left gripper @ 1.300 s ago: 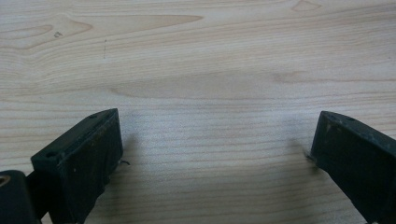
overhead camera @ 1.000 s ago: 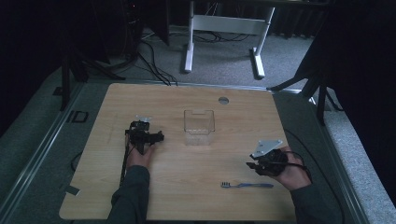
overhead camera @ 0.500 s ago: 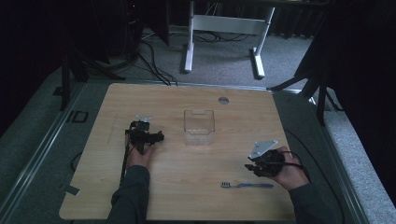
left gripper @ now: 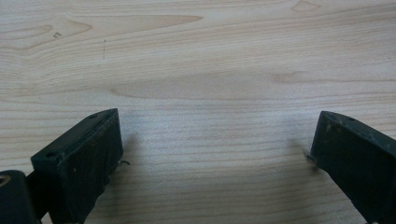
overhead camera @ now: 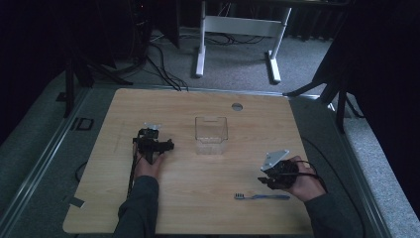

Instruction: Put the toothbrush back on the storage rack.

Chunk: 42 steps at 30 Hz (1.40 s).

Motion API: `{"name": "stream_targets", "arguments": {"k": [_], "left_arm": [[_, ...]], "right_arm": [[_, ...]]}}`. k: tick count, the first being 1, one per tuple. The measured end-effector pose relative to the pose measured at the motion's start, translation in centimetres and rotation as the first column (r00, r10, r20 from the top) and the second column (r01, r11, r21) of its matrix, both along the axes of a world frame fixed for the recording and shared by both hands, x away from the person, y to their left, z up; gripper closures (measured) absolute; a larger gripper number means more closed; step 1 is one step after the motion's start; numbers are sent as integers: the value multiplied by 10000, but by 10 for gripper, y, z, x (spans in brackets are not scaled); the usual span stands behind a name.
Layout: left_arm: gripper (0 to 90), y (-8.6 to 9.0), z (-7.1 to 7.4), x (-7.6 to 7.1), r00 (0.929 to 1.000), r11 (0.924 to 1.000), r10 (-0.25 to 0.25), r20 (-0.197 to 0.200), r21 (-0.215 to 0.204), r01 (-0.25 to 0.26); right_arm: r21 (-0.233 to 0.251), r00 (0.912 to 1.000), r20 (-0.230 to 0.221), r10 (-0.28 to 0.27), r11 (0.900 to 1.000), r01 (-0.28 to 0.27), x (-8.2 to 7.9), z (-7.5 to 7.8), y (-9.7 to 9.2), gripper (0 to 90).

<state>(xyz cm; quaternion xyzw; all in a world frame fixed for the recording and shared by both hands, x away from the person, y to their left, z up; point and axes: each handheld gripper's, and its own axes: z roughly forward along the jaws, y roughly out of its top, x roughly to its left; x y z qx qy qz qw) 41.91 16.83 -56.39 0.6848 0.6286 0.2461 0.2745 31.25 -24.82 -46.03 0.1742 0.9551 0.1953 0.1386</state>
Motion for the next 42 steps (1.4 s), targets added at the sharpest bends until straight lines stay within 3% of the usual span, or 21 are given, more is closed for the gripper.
{"name": "stream_targets", "arguments": {"k": [42], "left_arm": [[25, 0, 0, 0, 10000, 10000, 2, 0, -2, -2]], "right_arm": [[-453, 9971, -444, 622, 9969, -642, 4, -1, 5, 634]]}}
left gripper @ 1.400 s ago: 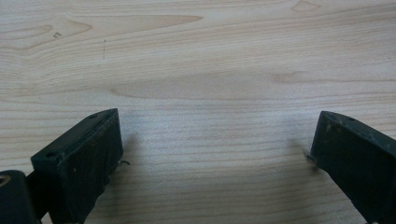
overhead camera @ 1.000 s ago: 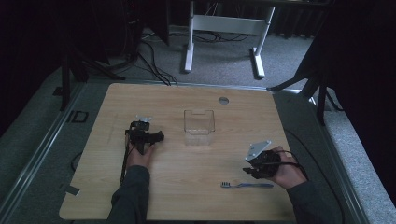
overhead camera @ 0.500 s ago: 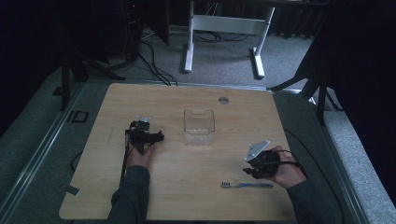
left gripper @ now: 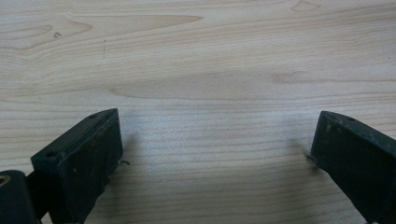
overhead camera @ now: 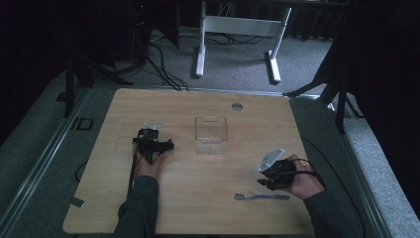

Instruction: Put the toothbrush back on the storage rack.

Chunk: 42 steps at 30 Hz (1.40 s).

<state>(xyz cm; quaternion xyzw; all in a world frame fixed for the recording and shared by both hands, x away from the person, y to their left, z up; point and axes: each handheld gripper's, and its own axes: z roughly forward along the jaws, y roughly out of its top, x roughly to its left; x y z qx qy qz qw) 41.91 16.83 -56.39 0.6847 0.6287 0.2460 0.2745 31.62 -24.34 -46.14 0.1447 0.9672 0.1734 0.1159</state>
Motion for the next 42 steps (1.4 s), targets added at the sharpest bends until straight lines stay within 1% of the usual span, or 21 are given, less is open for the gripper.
{"name": "stream_targets", "arguments": {"k": [16, 27, 42], "left_arm": [[25, 0, 0, 0, 10000, 10000, 0, 2, 0, 0], [25, 0, 0, 0, 10000, 10000, 0, 2, 0, 0], [25, 0, 0, 0, 10000, 10000, -2, 0, 0, 2]], "right_arm": [[-142, 9998, -133, 175, 9997, -177, 1, -1, 1, 638], [-213, 9990, -335, 295, 9993, -303, 0, -3, 1, 639], [-436, 9968, -580, 549, 9974, -575, -2, -7, 3, 647]]}}
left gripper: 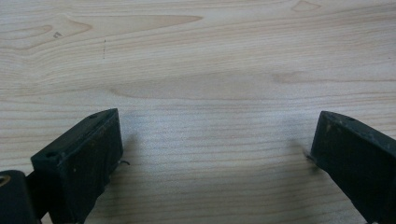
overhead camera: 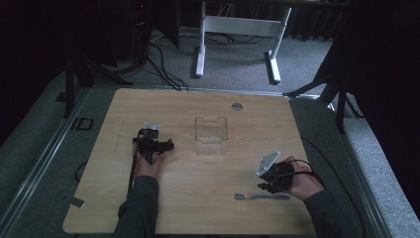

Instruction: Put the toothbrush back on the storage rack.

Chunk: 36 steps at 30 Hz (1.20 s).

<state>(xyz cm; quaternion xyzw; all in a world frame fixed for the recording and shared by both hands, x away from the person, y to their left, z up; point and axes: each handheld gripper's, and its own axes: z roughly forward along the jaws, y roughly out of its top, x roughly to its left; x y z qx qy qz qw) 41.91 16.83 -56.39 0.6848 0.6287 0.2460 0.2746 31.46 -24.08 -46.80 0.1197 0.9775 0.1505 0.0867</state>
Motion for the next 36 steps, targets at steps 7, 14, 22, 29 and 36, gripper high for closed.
{"name": "stream_targets", "arguments": {"k": [7, 14, 22, 29, 36], "left_arm": [[25, 0, 0, 0, 10000, 10000, 2, 1, 0, -2], [25, 0, 0, 0, 10000, 10000, 1, 1, 3, -1], [25, 0, 0, 0, 10000, 10000, -1, -1, 3, 1], [25, 0, 0, 0, 10000, 10000, 3, 1, 0, -3], [25, 0, 0, 0, 10000, 10000, 0, 0, 2, 0]], "right_arm": [[-122, 9999, -100, 104, 9999, -105, 0, -2, 1, 653], [-211, 9997, -188, 175, 9996, -179, 0, -4, 0, 653], [-333, 9994, -261, 231, 9992, -240, 0, -7, -1, 657], [-375, 9991, -315, 284, 9989, -296, 0, -10, 0, 657], [-440, 9988, -362, 322, 9985, -338, 0, -11, 0, 661]]}}
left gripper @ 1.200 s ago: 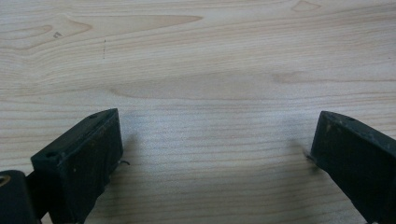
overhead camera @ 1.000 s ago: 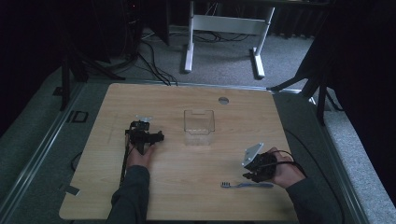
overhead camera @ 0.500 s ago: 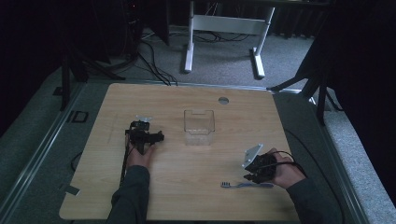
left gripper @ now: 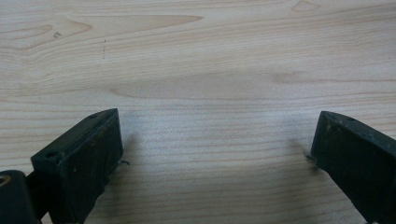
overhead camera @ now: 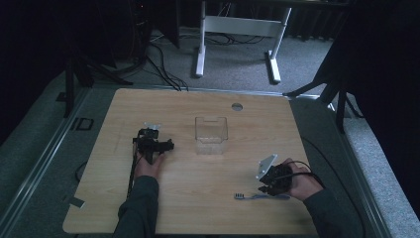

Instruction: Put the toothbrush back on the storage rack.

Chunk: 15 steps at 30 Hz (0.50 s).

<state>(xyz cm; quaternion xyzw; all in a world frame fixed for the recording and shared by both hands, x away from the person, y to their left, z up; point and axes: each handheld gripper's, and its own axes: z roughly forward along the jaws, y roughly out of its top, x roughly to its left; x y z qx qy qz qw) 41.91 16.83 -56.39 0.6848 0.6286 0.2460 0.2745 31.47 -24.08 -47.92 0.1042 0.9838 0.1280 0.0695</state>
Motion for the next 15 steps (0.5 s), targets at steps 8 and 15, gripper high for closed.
{"name": "stream_targets", "arguments": {"k": [8, 15], "left_arm": [[25, 0, 0, 0, 10000, 10000, 1, 2, -1, -1], [25, 0, 0, 0, 10000, 10000, 2, 3, 0, -2]], "right_arm": [[-70, 10000, -50, 24, 10000, -25, 0, -2, 0, 661], [-96, 9999, -97, 56, 9999, -57, 1, -4, 0, 661]]}}
